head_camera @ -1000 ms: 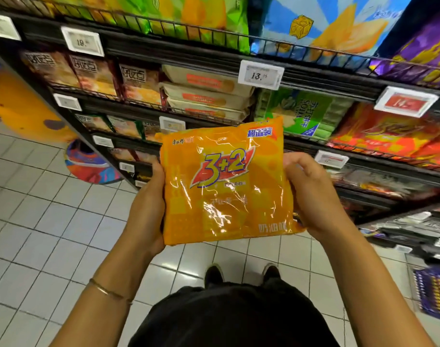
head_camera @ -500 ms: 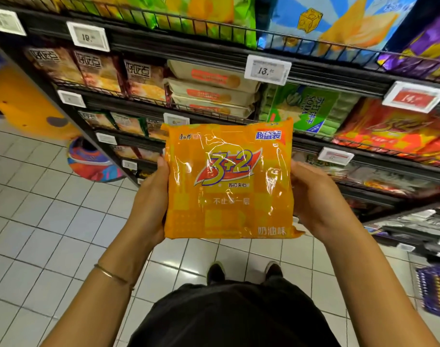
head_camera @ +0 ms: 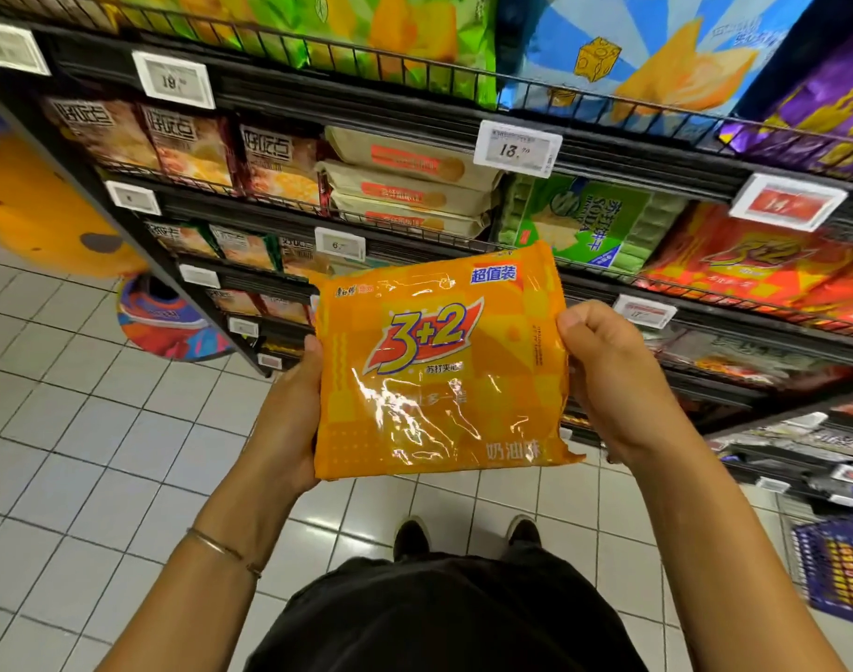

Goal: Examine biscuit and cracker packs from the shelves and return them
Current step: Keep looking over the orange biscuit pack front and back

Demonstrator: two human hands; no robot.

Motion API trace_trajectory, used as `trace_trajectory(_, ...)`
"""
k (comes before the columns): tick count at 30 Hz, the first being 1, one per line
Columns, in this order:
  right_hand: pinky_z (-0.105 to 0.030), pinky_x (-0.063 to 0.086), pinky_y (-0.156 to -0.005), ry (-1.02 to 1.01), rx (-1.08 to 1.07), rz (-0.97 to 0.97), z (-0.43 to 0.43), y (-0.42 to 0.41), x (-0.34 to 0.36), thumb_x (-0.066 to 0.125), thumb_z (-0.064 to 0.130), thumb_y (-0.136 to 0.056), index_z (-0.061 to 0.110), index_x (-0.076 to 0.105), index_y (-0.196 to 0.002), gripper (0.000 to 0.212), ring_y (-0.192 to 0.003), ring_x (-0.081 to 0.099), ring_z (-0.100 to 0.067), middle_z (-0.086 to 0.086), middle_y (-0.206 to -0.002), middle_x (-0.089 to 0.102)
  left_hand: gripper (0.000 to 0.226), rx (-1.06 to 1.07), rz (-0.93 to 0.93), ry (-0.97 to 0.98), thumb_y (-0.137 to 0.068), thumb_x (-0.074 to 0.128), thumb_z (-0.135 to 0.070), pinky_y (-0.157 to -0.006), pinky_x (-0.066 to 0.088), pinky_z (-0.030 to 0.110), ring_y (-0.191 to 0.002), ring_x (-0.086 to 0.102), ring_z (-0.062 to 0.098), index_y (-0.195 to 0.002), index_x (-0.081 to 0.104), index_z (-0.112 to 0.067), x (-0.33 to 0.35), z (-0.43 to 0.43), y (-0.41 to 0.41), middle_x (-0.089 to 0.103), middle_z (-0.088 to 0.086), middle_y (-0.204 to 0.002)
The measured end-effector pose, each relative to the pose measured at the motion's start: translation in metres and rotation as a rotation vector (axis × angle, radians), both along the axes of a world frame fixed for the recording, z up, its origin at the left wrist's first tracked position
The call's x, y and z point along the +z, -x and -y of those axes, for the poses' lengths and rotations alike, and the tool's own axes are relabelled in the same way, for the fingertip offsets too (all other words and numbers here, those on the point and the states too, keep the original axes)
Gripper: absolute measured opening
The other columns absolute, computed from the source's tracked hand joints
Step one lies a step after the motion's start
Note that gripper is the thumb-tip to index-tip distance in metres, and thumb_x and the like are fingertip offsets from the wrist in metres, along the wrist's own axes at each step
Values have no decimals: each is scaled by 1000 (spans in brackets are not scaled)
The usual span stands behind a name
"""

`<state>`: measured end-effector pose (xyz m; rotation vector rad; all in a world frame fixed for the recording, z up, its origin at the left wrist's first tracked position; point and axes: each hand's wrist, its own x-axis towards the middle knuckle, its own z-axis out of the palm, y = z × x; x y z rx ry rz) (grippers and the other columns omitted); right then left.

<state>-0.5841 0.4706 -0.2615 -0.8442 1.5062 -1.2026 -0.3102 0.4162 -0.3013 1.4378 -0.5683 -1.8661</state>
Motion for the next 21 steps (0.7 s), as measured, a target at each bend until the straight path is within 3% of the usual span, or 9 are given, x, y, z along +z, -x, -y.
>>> trace_trajectory(3, -25, 51, -59, -4, 6, -21, 1, -3, -1, 46, 26, -110, 30, 60, -72, 40, -65, 64, -6, 8, -71, 67, 41, 34, 5, 42, -101, 51, -61, -64, 64, 50, -94, 79, 33, -103, 81, -33, 3, -1, -2, 80, 11, -108)
trace_trajectory(6, -32, 56, -64, -12, -16, 93, 0, -10, -4, 47, 29, -109, 26, 63, -78, 35, -67, 67, -13, 3, -74, 69, 39, 47, -1, 81, -102, 52, -60, -65, 64, 50, -95, 79, 33, -114, 77, -32, 6, -1, -7, 80, 11, -110)
trace_trajectory(9, -41, 60, -73, -71, 22, 170, -1, -25, -5, 57, 43, -100, 24, 67, -90, 23, -80, 70, -21, -3, -82, 69, 39, 37, 29, 187, -106, 48, -56, -68, 65, 48, -98, 79, 31, -124, 72, -31, 7, -4, -9, 80, 9, -112)
trace_trajectory(11, -54, 57, -90, -106, 28, 209, -1, -29, -9, 60, 62, -91, 20, 67, -112, 48, -103, 70, -26, -7, -102, 71, 42, 4, 67, 276, -107, 45, -56, -75, 66, 48, -100, 78, 28, -128, 70, -30, 8, -7, -8, 79, 8, -114)
trace_trajectory(12, -59, 54, -96, -106, 34, 253, -1, -29, -11, 53, 74, -90, 18, 65, -124, 66, -115, 69, -29, -8, -117, 73, 47, -20, 85, 326, -105, 43, -59, -76, 66, 45, -102, 78, 27, -130, 69, -30, 9, -8, -8, 79, 6, -116)
trace_trajectory(14, -65, 51, -100, -101, 52, 360, -2, -30, -12, 37, 83, -85, 23, 61, -138, 83, -124, 67, -33, -10, -132, 70, 54, -63, 128, 416, -98, 40, -65, -77, 65, 36, -106, 77, 23, -131, 67, -32, 13, -10, -8, 78, 3, -119)
trace_trajectory(18, -54, 60, -92, -90, 83, 373, -2, -40, -12, 47, 81, -82, 35, 54, -147, 79, -122, 69, -27, -1, -136, 70, 47, -142, 216, 531, -99, 37, -66, -89, 63, 36, -109, 75, 20, -118, 70, -40, 18, -16, -5, 78, 0, -118)
trace_trajectory(21, -50, 60, -94, -6, -30, 337, 0, -42, -15, 58, 58, -90, 25, 54, -146, 65, -120, 70, -27, -5, -132, 72, 46, -207, 228, 552, -96, 36, -72, -91, 63, 38, -109, 75, 17, -112, 71, -47, 19, -25, -3, 78, -4, -115)
